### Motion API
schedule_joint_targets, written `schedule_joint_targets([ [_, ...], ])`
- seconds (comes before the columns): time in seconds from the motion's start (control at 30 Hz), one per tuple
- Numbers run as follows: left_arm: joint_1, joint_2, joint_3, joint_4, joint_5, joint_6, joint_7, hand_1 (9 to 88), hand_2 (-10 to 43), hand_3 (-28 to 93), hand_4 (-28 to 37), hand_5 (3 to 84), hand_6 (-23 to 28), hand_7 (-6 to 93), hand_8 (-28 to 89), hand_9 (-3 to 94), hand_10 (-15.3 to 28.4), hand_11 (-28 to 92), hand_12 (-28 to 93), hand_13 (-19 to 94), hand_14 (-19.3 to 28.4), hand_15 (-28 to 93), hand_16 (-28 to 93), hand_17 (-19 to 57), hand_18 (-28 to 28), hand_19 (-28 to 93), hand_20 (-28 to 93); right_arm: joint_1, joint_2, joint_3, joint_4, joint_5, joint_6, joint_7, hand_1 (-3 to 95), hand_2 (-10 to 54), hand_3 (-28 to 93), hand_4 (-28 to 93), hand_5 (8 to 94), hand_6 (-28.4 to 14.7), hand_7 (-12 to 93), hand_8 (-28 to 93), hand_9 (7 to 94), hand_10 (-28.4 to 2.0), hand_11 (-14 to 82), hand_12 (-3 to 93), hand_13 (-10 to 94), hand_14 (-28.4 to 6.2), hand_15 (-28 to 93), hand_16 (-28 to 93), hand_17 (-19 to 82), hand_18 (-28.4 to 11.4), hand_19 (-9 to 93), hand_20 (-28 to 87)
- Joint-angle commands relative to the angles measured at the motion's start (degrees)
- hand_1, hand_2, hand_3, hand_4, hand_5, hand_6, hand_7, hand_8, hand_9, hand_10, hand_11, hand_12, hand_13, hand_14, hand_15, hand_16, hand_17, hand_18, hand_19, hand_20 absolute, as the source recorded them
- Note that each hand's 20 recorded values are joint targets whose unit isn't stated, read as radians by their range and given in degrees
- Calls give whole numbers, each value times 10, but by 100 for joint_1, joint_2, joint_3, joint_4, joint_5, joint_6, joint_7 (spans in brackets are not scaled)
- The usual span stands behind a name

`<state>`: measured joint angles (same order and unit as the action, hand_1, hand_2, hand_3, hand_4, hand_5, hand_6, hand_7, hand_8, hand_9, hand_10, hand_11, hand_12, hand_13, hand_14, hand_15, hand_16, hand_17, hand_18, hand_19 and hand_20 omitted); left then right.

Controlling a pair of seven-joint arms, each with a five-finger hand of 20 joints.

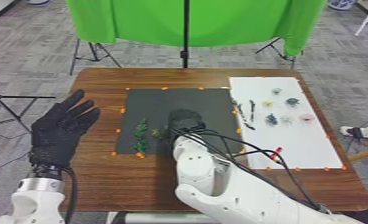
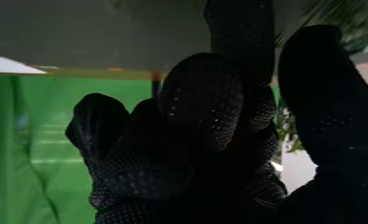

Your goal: Arrange flowers

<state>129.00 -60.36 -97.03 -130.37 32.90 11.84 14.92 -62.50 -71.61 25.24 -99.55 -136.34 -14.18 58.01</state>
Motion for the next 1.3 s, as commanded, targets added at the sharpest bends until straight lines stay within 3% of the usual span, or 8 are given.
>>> schedule_joint_targets([
  [0.03,80,-6,79,25,-13,-33,56,242,65,803,-234,425,118,120,-87,383,215,266,109,285,284,529,-97,-80,261,580,141,151,76,295,-153,-114,302,-90,336,-64,698,-246,937,0,305,-148,937,-106,555,143,875,-106,794,202,485,-284,932,610],
  [0.2,155,25,62,23,-34,7,209,242,65,803,-234,425,119,119,-87,383,216,266,109,285,284,529,-97,-80,260,579,141,69,661,818,-486,132,1039,166,326,-58,697,-239,931,-8,198,-124,937,-119,463,169,839,-112,771,192,444,-284,932,540],
  [0.27,202,20,40,11,-45,39,216,242,65,803,-234,425,119,120,-87,383,215,267,109,285,284,529,-97,-80,260,579,141,98,1039,899,-538,379,1864,342,325,-55,699,-235,880,-19,152,-108,919,-137,368,190,799,-120,731,175,393,-284,929,434],
  [0.3,232,78,67,2,-133,71,325,242,65,803,-234,425,119,120,-87,383,215,267,109,285,284,529,-97,-80,260,579,141,86,1180,1000,-557,515,2195,447,328,-55,701,-233,862,-22,145,-106,907,-142,349,192,789,-122,720,169,379,-284,929,406],
  [0.57,295,19,13,17,-103,107,261,242,64,803,-234,425,118,120,-87,383,214,269,109,286,284,529,-97,-80,260,579,141,14,1815,1602,-154,1240,2400,1089,350,-83,740,-235,678,-63,139,-108,767,-180,387,174,691,-148,762,143,319,-284,929,326],
  [0.6,282,45,37,4,-161,178,277,242,64,803,-233,426,118,121,-87,383,214,269,109,286,284,529,-97,-80,260,579,141,42,1846,1559,-49,1157,2383,1112,354,-86,743,-237,669,-65,138,-108,761,-182,391,173,686,-149,766,141,317,-284,930,324],
  [0.83,251,42,63,19,-117,92,293,241,64,803,-233,425,118,121,-87,382,214,267,109,285,284,529,-96,-80,260,579,141,247,1789,1329,483,1480,1779,1235,356,-95,753,-264,595,-69,124,-110,702,-196,439,175,648,-166,799,130,289,-284,919,322],
  [1.3,244,-77,9,11,-72,77,134,242,64,803,-235,426,119,121,-87,383,214,269,109,285,284,529,-96,-81,260,578,142,74,1310,1401,765,1657,536,1326,335,-95,714,-269,629,-54,123,-111,699,-202,492,184,651,-171,841,137,284,-284,916,349],
])
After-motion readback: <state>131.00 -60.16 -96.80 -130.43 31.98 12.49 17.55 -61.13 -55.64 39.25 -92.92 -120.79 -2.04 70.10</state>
